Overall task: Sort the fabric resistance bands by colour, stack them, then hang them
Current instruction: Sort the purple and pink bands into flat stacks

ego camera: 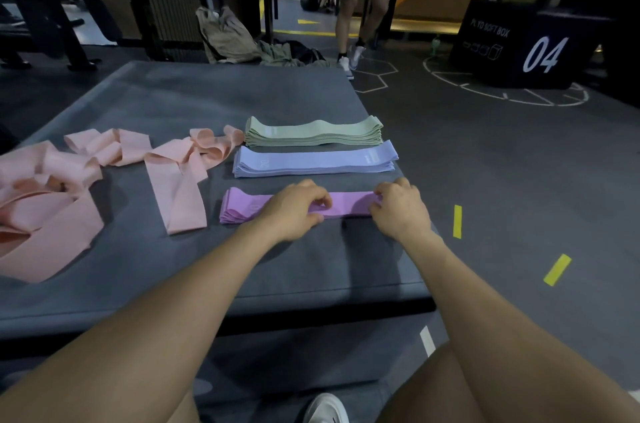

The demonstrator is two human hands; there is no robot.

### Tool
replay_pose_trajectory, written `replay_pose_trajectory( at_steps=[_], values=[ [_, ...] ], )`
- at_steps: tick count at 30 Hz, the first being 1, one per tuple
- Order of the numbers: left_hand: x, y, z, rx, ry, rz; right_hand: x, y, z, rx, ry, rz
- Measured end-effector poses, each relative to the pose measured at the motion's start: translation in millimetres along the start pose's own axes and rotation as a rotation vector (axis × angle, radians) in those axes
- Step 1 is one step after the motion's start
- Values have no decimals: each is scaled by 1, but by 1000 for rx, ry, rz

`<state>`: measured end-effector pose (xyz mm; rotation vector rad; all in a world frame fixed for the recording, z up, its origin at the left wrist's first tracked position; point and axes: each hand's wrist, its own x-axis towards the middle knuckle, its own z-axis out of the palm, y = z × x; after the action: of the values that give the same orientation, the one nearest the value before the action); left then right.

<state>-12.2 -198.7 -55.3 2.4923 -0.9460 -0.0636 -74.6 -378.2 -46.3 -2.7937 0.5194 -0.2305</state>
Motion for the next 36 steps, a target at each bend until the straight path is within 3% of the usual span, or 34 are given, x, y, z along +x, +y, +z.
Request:
replay_pose_trajectory(
  at_steps=[4, 15, 23, 29, 33, 36],
  values=[
    [-7, -3, -10, -71, 60, -28, -2, -21, -1, 43, 73, -85],
    [-80, -86, -77, 28, 418, -268, -9, -163, 30, 230, -34, -435],
    [-150, -146, -117, 116, 452, -475, -33, -252, 59, 167, -203, -632],
    [-185, -175, -127, 208, 376, -637, -38, -281, 81, -10, -219, -544],
    [-189, -186, -127, 193, 370, -664, -34, -286, 86, 4, -254, -472],
    [-188, -192, -127, 215, 358, -690, -32, -295, 90, 30, -201, -520]
  ],
)
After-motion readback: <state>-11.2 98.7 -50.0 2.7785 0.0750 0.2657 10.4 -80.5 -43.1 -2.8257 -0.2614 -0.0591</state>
